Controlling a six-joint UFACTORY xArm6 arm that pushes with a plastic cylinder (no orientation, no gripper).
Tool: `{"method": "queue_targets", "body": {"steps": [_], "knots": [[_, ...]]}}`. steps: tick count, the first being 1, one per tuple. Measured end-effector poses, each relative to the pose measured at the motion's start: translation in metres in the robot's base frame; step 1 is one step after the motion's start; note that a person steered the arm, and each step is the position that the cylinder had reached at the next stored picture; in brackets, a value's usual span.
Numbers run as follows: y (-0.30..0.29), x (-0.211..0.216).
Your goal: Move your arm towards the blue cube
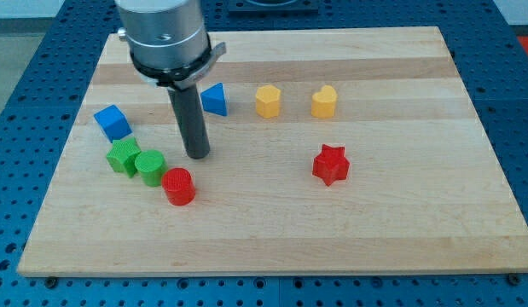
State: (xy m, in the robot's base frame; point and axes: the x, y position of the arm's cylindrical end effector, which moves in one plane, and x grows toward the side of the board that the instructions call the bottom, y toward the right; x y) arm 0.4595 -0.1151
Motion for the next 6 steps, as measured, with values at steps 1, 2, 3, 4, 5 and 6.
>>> {"method": "queue_targets", "body": {"steps": [1,2,3,4,5,6], "knots": [[-0.020,-0.005],[-0.043,-0.046],[-0.066,-0.093],[-0.096,-0.097],[-0.117,-0.092],[-0.118,-0.099]]}}
